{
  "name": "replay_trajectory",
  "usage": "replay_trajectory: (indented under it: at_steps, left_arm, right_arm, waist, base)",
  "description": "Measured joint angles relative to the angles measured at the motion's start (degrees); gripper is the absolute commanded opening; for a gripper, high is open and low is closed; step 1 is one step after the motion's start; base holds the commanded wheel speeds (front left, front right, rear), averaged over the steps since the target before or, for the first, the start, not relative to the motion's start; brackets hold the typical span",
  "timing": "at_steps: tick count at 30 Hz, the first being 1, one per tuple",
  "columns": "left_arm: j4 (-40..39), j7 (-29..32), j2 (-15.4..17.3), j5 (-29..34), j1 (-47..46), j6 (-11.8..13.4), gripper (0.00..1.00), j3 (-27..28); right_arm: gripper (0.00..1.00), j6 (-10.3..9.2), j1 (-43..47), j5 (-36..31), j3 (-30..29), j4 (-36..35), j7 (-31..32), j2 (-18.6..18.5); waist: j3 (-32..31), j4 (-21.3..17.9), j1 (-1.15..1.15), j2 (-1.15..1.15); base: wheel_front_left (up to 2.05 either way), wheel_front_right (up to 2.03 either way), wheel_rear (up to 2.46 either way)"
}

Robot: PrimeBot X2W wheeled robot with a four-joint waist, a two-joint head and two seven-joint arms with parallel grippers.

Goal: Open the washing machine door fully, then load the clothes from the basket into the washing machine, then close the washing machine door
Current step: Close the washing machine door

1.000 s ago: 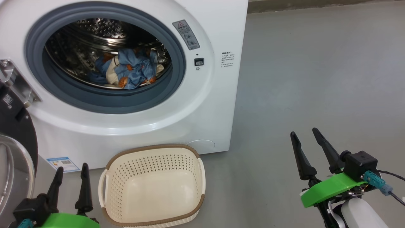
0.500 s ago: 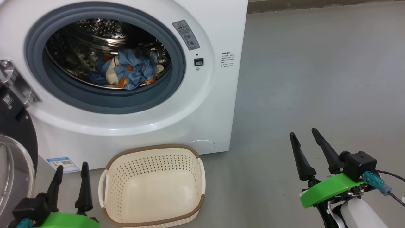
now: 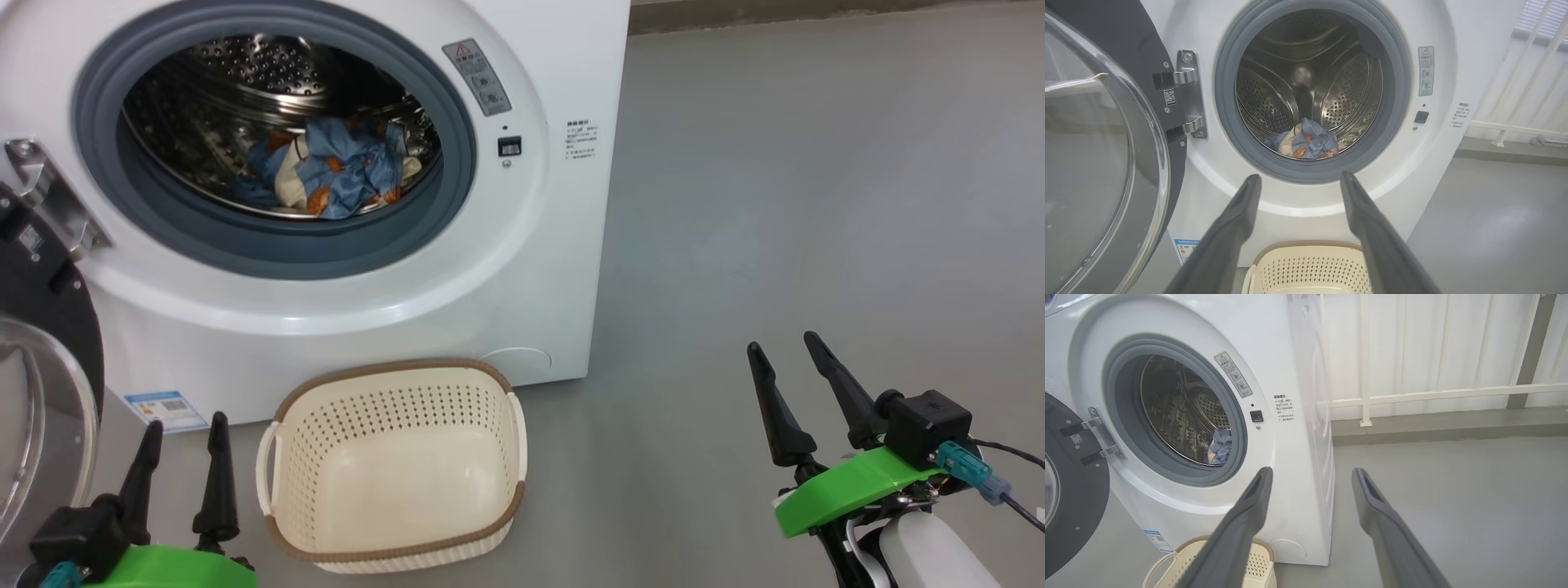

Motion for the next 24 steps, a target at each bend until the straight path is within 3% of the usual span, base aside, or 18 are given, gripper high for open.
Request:
replay_trajectory:
  at_steps: [9, 24]
  left_arm:
    - [-0.1, 0.0, -0.1, 0.0, 0.5, 0.0, 1.0, 0.1]
    - [0.1, 0.0, -0.2, 0.0, 1.0, 0.0, 1.0, 0.1]
  right_arm:
    - [1.0, 0.0, 0.0, 0.1, 0.0, 0.1, 0.0, -0.1]
    - [1.0, 0.0, 0.0, 0.1, -0.1, 0.3, 0.0, -0.3]
  waist:
    - [0.1, 0.1, 0.0, 0.0]
    - [-0.3, 0.3, 0.0, 0.0]
  base:
    - [-1.14, 1.08, 0.06]
    - [-0.04, 0.04, 0.0]
